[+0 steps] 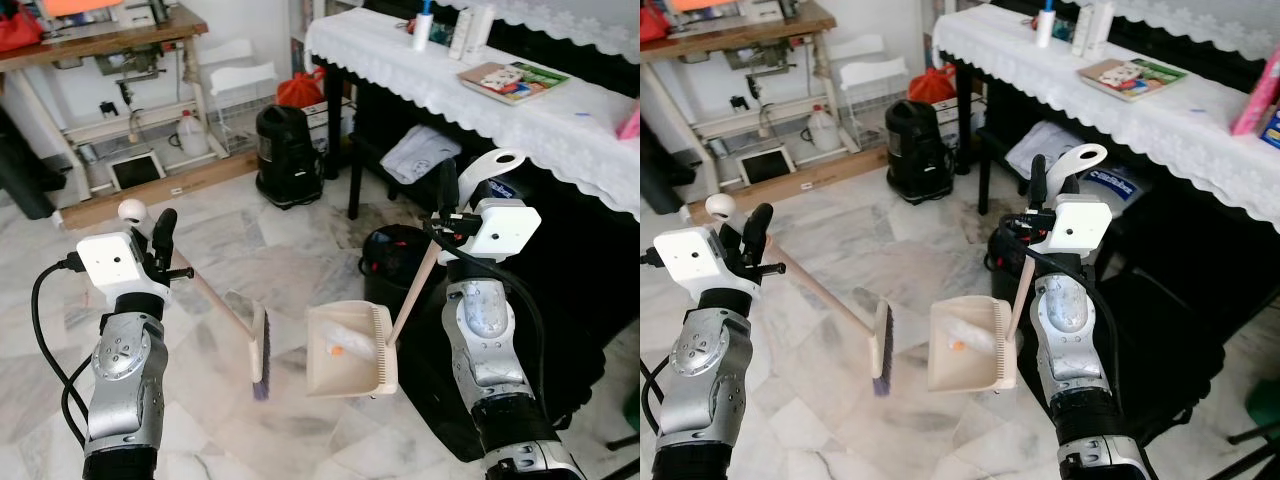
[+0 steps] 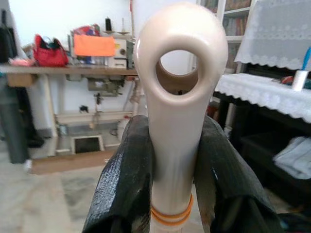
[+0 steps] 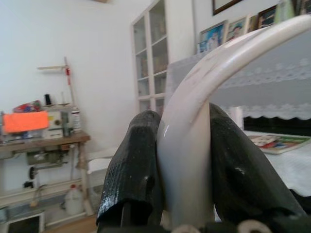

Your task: Sweep floor

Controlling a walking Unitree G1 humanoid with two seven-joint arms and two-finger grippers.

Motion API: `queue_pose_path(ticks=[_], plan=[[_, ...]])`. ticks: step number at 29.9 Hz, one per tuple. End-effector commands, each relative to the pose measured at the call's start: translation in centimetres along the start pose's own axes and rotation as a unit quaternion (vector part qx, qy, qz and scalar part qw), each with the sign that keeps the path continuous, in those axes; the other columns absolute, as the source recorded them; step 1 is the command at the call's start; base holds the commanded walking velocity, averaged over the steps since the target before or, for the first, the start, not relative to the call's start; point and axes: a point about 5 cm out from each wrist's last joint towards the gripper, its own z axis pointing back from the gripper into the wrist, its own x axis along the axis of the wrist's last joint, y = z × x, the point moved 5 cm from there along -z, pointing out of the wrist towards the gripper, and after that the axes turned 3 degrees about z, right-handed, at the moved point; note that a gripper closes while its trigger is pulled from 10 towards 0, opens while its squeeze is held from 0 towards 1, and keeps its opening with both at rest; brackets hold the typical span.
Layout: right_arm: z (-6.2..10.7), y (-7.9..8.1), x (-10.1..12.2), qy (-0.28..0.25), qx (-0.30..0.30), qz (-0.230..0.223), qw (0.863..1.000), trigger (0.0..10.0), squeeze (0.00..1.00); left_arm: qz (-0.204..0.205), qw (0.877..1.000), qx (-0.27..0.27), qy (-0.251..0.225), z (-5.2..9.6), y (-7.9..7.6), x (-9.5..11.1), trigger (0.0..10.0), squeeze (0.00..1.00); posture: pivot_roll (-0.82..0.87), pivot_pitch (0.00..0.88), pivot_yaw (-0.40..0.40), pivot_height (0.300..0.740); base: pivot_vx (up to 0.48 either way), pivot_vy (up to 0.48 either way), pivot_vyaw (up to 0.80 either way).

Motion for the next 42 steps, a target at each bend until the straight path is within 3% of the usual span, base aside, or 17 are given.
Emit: queue_pose_path(ticks=[1,14,25,33,42], plan=[[-0.4,0.6,1.5,-0.027,0.007,-0.002,1.0,10.0,0.0,-0.028,0.999,-0.004,-0.037,-0.6,-0.1,1.6,10.0,0.0,-0.02,0.0,0.004,0.74,0.0,0.0,0.63],[-0.2,0.7,1.2,-0.014,0.008,-0.006,1.0,10.0,0.0,-0.044,0.998,0.028,-0.021,0.2,0.8,0.5,10.0,0.0,-0.01,0.0,0.021,0.74,0.0,0.0,0.78],[-0.2,1.5,1.2,-0.01,0.031,-0.008,0.999,10.0,0.0,-0.054,0.998,0.031,-0.032,0.1,1.4,1.2,10.0,0.0,0.0,0.0,0.007,0.74,0.0,0.0,0.8],[-0.3,1.7,1.2,-0.005,0.029,-0.022,0.999,10.0,0.0,-0.042,0.998,0.021,-0.033,0.1,-0.2,1.1,10.0,0.0,0.0,0.0,0.01,0.74,0.0,0.0,0.8],[0.0,1.8,1.0,0.001,0.035,-0.024,0.999,10.0,0.0,-0.077,0.996,-0.007,-0.04,0.3,-1.0,1.5,10.0,0.0,0.0,0.0,0.014,0.74,0.0,0.0,0.8]])
